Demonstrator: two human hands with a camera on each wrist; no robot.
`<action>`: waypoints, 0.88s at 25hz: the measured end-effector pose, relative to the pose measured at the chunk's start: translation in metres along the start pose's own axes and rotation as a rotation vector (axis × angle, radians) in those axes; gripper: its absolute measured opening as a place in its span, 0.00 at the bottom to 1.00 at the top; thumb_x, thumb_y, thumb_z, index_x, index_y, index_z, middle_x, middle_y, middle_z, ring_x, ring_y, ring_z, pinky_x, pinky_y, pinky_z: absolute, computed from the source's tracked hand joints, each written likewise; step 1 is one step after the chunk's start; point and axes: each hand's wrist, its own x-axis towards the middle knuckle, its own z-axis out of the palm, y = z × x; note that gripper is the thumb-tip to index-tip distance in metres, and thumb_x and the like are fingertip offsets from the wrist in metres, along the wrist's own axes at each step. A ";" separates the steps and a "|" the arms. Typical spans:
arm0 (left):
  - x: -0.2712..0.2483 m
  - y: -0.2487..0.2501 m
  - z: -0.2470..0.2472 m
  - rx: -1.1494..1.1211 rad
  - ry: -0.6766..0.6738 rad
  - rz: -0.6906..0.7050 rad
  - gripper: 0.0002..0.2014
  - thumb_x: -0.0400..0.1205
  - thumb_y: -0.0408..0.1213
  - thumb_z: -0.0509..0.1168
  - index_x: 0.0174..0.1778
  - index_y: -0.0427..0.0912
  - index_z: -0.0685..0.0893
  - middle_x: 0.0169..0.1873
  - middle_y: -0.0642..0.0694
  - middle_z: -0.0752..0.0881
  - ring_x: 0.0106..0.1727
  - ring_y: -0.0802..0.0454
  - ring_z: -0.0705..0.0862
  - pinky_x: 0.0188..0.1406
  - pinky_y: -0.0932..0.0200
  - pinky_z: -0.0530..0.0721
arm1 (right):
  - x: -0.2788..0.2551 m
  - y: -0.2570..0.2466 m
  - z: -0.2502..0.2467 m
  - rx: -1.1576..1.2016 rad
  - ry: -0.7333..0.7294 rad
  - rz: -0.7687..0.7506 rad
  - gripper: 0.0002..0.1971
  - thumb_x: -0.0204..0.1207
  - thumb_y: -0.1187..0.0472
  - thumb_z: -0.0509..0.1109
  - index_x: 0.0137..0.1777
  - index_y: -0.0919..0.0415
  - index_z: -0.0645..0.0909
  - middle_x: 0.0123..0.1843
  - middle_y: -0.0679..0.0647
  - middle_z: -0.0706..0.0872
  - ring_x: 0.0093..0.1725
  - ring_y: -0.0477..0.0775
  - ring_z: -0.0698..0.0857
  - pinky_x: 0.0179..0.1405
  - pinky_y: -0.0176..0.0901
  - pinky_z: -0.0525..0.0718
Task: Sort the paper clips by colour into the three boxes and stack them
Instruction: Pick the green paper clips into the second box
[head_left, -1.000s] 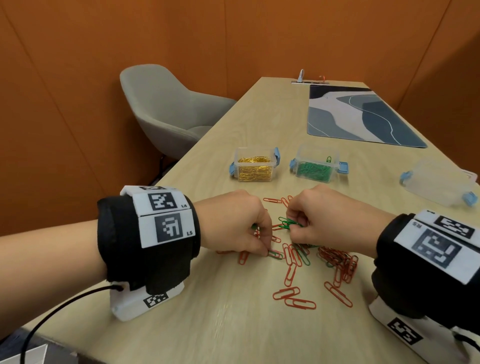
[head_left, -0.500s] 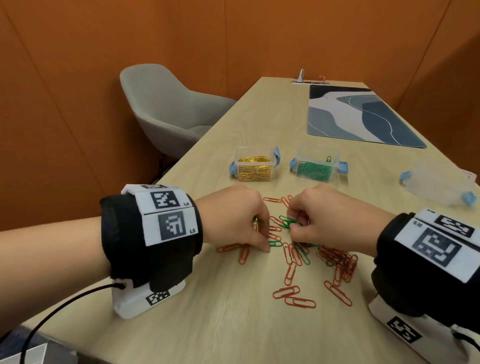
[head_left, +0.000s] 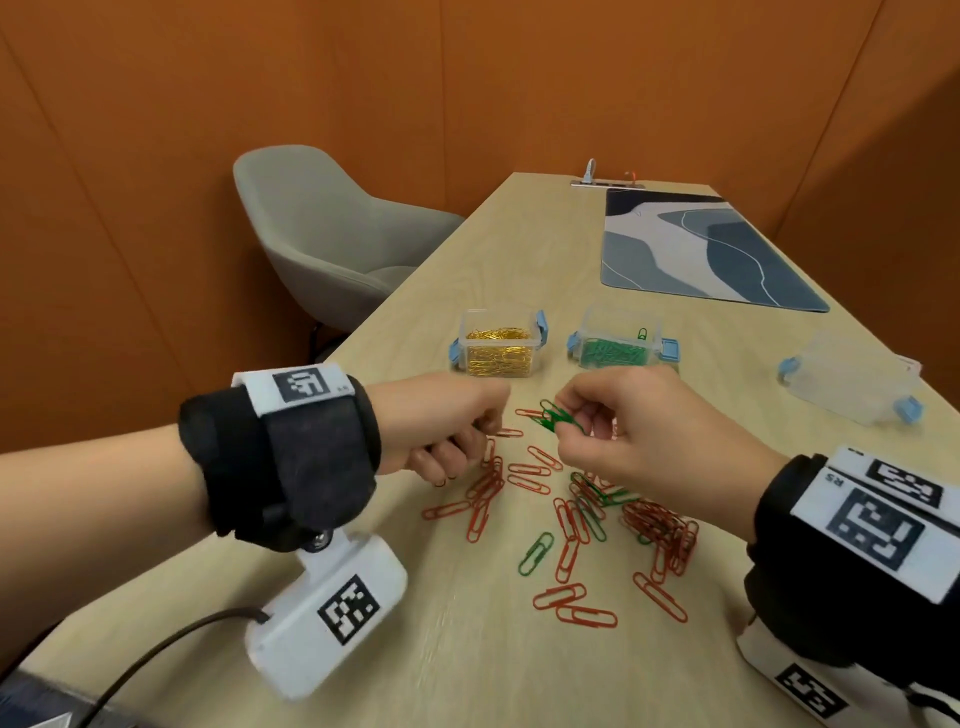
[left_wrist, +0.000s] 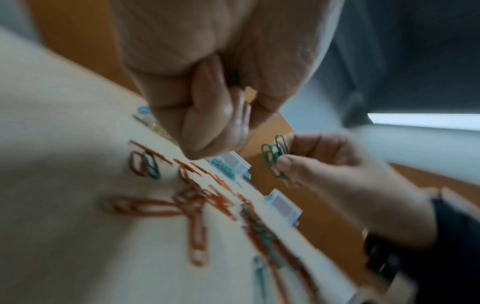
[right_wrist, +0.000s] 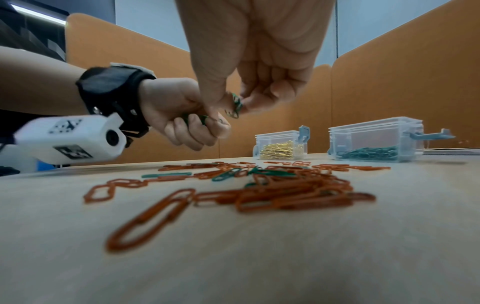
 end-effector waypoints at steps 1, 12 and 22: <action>0.000 0.000 -0.002 -0.139 -0.029 -0.025 0.12 0.81 0.37 0.51 0.31 0.43 0.69 0.19 0.52 0.64 0.15 0.59 0.60 0.10 0.72 0.56 | 0.000 -0.001 0.000 0.046 0.048 -0.026 0.05 0.74 0.59 0.68 0.41 0.59 0.83 0.30 0.45 0.76 0.30 0.45 0.74 0.32 0.37 0.74; -0.004 -0.009 -0.007 -0.289 -0.231 -0.079 0.19 0.86 0.46 0.46 0.44 0.39 0.77 0.27 0.45 0.80 0.22 0.55 0.77 0.14 0.69 0.73 | -0.003 -0.009 0.001 0.177 -0.024 -0.203 0.05 0.69 0.51 0.76 0.43 0.48 0.88 0.34 0.41 0.86 0.40 0.39 0.81 0.38 0.24 0.74; 0.001 -0.013 -0.040 0.678 0.334 0.076 0.23 0.83 0.55 0.55 0.28 0.45 0.79 0.25 0.51 0.76 0.27 0.55 0.72 0.35 0.61 0.73 | -0.006 -0.013 0.013 -0.099 -0.557 -0.024 0.06 0.74 0.50 0.71 0.44 0.52 0.85 0.34 0.42 0.84 0.32 0.37 0.80 0.30 0.25 0.77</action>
